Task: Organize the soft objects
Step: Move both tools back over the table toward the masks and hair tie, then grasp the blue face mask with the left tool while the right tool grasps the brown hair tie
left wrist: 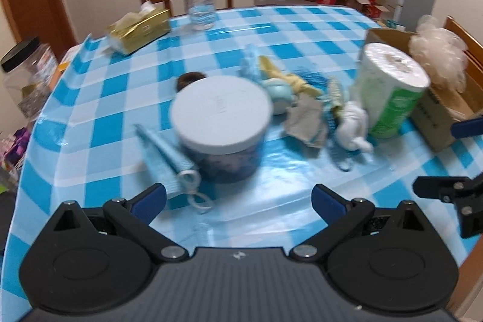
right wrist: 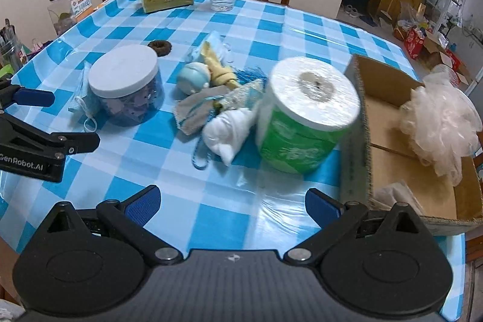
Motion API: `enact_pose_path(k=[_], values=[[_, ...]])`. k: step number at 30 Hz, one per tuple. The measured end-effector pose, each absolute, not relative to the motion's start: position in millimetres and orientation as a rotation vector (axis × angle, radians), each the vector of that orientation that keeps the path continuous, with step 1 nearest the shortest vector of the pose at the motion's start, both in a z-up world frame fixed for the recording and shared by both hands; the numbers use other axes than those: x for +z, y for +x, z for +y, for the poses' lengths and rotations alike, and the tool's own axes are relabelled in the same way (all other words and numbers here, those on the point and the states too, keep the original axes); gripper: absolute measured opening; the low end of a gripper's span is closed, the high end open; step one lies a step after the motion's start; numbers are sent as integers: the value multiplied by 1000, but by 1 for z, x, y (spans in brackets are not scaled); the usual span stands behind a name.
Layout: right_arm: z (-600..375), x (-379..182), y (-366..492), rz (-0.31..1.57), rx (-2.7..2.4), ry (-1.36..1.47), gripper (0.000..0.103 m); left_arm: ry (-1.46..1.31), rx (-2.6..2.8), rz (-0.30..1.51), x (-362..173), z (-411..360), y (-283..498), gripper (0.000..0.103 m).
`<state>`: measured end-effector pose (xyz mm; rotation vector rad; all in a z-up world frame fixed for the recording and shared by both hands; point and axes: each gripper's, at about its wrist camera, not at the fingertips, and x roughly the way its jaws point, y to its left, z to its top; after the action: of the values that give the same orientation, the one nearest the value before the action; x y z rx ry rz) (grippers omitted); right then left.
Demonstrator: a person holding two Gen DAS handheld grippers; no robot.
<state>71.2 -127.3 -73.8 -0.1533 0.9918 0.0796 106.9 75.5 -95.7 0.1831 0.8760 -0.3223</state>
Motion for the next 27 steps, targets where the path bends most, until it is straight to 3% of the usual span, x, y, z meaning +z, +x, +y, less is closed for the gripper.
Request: enact_pose_path(k=[16,19,21,25,27], values=[[-95,-108,105,1051,203,-172,103,141,-152,921,-116,119,136,101],[-92,-111,109,1051,218,-185,103,150,-154,922,-119,120,146,96],[-92,-111,112,1052,227,-185,103,163,-163,925,-123,120,153,84],[-92,-114,115,1059,237,-189,103,147,-192,945,-128,120,162,77],[-93,-116,116,1066,240,-189,103,145,-209,950,-130,120,164,67]])
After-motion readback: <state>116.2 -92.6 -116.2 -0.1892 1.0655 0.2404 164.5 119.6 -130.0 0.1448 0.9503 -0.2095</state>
